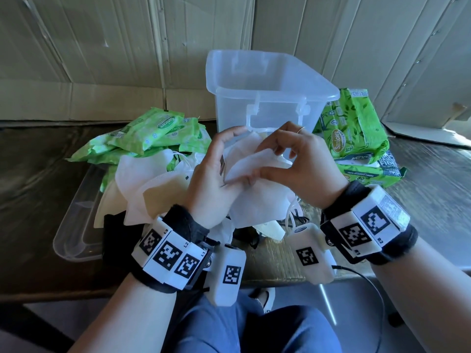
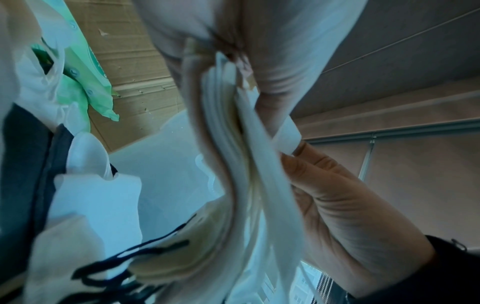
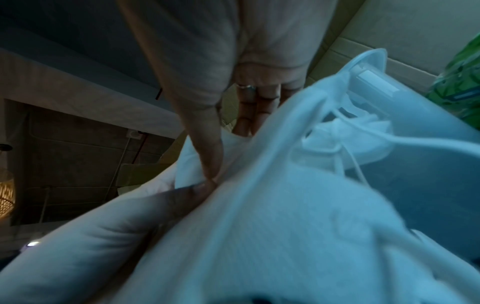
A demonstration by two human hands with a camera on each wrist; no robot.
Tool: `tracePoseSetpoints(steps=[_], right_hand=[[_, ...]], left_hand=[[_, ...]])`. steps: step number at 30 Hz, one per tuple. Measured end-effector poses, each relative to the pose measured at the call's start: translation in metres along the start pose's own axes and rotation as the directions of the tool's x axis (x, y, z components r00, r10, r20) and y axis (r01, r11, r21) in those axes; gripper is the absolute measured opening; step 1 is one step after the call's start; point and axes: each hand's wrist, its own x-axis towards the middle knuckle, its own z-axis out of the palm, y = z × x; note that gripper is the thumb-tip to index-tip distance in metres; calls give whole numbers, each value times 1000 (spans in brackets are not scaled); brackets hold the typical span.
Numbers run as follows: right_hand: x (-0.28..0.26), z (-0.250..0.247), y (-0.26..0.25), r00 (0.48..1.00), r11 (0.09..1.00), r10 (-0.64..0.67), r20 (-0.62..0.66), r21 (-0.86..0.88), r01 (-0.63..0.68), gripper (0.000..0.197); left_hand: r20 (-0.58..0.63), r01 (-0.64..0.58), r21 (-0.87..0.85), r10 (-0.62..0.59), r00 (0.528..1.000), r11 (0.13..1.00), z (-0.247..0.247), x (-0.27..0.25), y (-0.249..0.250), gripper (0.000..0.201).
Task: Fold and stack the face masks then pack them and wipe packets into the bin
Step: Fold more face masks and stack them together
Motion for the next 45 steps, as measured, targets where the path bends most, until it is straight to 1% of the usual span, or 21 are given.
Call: tracePoseSetpoints(steps=[2,4,6,9,12,14,18,22,24,25,26,28,30,32,34,37,38,39,40,42,45], right_hand=[[-3,2,-1,1000,1000,5,4,-6,-5,15],[-5,3,-3,999,999,10,-40,38,-8,8],[-6,3,-5,998,997,3,-63,81,2,12],[-5,2,-8,1000,999,-16,5,46,16,14],[-5,0,-12,997,999,33,68,-41,-31,38],[-4,-1,-14,992,996,75,105,-53,-69,45],[-3,-5,-12,988,996,77,133,-52,-71,17],[-7,-9,-5,984,994,111,141,-3,-112,13],[-8,-12,0,987,993,116,114,21,-119,15],[-8,-15,2,986,991,126,106,34,-131,12],[-8,-18,3,984,988,142,106,48,-147,7],[-7,-26,6,978,983,164,131,56,-172,8],[-6,-32,5,972,983,159,173,61,-172,16],[-4,-34,2,966,985,143,216,66,-160,21],[-3,-34,-4,958,990,120,260,37,-134,25],[0,-31,-10,952,993,72,297,-112,-41,53],[2,-29,-12,953,989,63,297,-146,-20,60],[3,-28,-13,953,986,59,296,-164,-10,61],[4,-27,-13,954,985,60,292,-174,-8,57],[4,-26,-10,959,983,69,275,-182,-18,40],[1,-26,-7,968,986,82,237,-160,-45,20]], left_hand=[[9,6,5,-6,1000,1000,0,-1,-1,56],[-4,9,18,-9,1000,1000,0,-2,0,49],[-15,16,10,-16,1000,1000,-1,-3,2,46],[-17,28,-16,-28,999,999,-3,-4,2,46],[-16,34,-25,-35,999,999,-5,-4,2,47],[6,31,-14,-31,1000,999,-6,-5,0,43],[56,66,-6,-65,996,998,-5,-5,-2,33],[45,91,21,-92,995,996,-6,-6,0,34],[19,101,20,-102,995,995,-9,-5,1,31],[-5,109,1,-109,994,994,-11,-4,1,27],[-35,114,-25,-115,993,993,-13,-3,1,24],[-119,111,-47,-116,986,993,-16,-2,-1,24],[-170,106,13,-102,980,994,-17,0,-4,28],[-173,95,69,-82,982,993,-17,1,-5,34],[-142,68,96,-54,988,993,-16,1,-6,46],[-41,56,53,-54,998,997,-11,-1,-5,62],[-5,48,37,-48,999,998,-10,-1,-5,66],[24,38,35,-39,999,999,-9,-2,-5,68],[49,31,35,-33,998,999,-8,-3,-4,69],[94,39,27,-41,995,999,-8,-4,-4,66],[120,71,12,-72,990,997,-7,-4,-2,57]])
